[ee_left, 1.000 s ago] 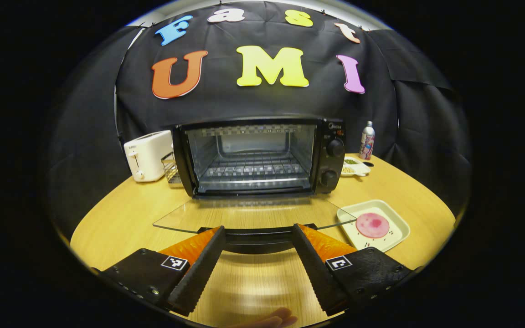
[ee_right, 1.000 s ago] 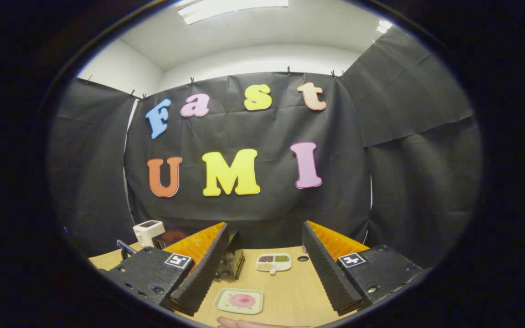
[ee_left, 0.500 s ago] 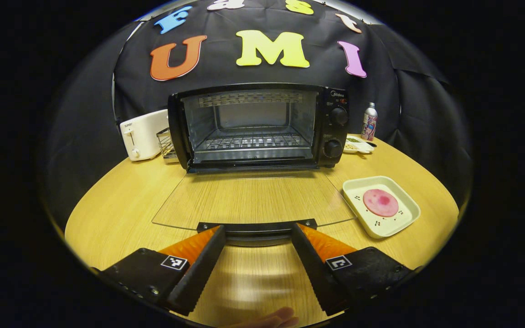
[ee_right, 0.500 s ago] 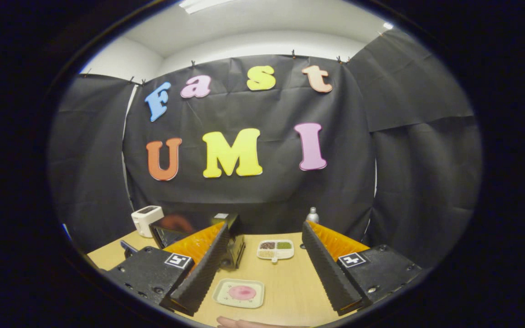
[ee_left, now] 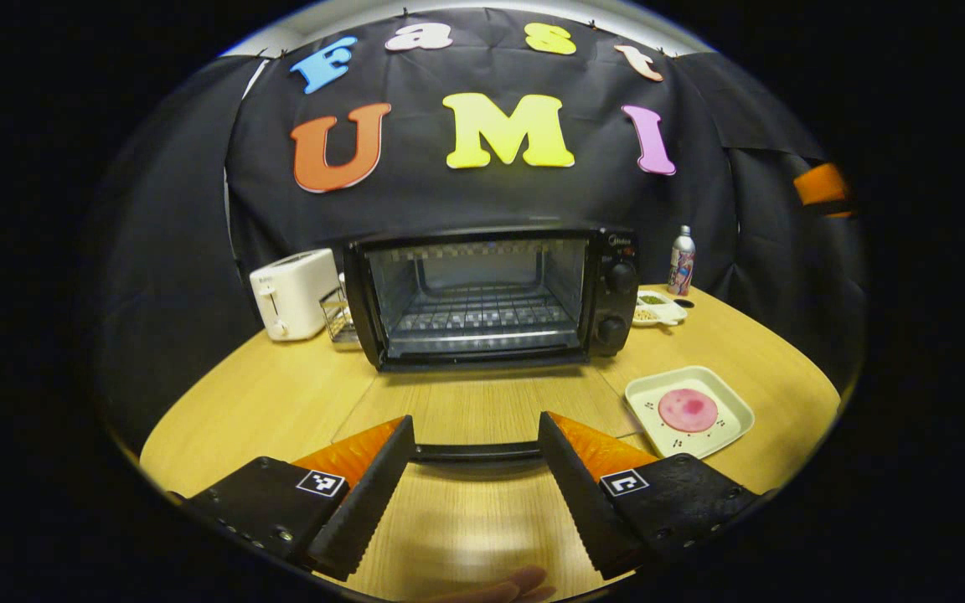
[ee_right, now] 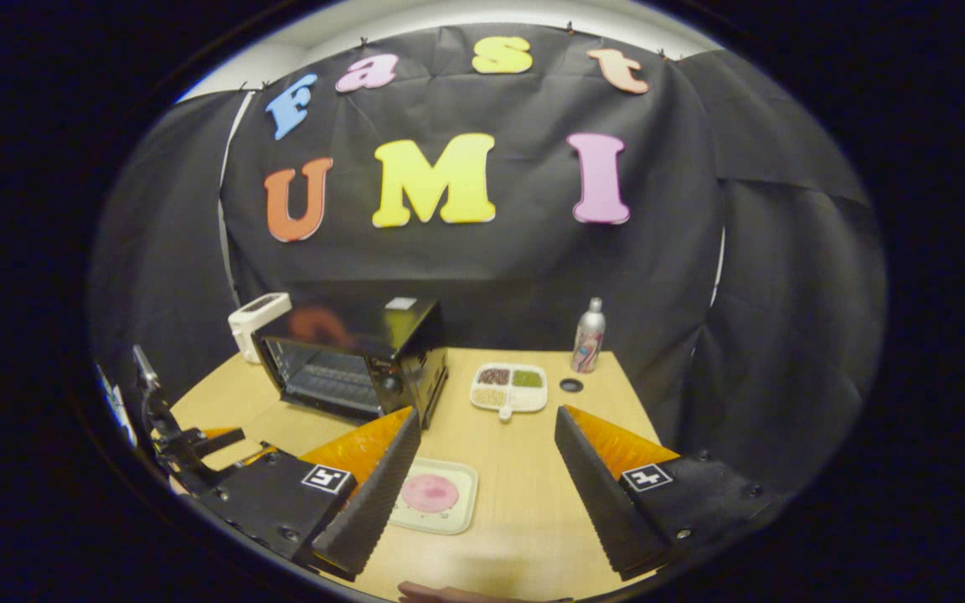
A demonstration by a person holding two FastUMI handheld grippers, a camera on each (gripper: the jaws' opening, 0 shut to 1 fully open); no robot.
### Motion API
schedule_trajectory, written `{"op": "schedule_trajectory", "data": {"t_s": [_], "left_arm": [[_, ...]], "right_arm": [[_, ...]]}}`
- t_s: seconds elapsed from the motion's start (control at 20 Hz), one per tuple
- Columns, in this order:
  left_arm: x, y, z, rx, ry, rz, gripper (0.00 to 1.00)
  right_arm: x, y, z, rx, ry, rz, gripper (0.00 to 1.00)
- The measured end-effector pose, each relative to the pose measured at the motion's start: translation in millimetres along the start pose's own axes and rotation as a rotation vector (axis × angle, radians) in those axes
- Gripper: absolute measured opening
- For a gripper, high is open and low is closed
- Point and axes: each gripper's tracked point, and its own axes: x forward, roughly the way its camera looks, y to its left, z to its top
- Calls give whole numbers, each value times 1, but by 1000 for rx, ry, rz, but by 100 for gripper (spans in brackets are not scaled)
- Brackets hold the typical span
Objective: Open the electric oven with the left hand, put the food in, and close the electric oven.
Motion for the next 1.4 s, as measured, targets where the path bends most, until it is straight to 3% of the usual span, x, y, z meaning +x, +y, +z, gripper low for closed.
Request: {"op": "schedule_trajectory", "data": {"t_s": [0.15, 0.35, 0.6, 0.85, 0.95, 1.05, 1.15, 1.25, 1.3, 1.4], "left_arm": [[-19, -1, 32, -18, -62, -8, 95], [-48, 5, 75, -19, -167, -9, 95], [-82, 31, 132, 13, -277, 57, 95], [-118, 52, 161, -19, -353, 108, 94], [-124, 52, 160, -39, -349, 97, 94], [-127, 54, 161, -42, -352, 104, 94], [-126, 51, 158, -24, -345, 115, 95], [-128, 40, 156, -13, -337, 102, 95], [-129, 36, 156, -11, -335, 94, 94], [-135, 38, 160, -11, -350, 96, 94]], "right_arm": [[34, 2, -38, 3, 176, 50, 99], [80, -3, -90, 59, 446, 35, 99], [115, -17, -154, 152, 693, 29, 88], [131, -14, -186, 221, 828, 4, 75], [136, -3, -188, 235, 842, 44, 69], [139, 15, -190, 227, 874, 133, 63], [145, 17, -192, 213, 904, 158, 50], [150, 15, -193, 250, 932, 172, 11], [153, 16, -196, 258, 952, 197, 1], [152, 15, -193, 319, 947, 223, 1]]}}
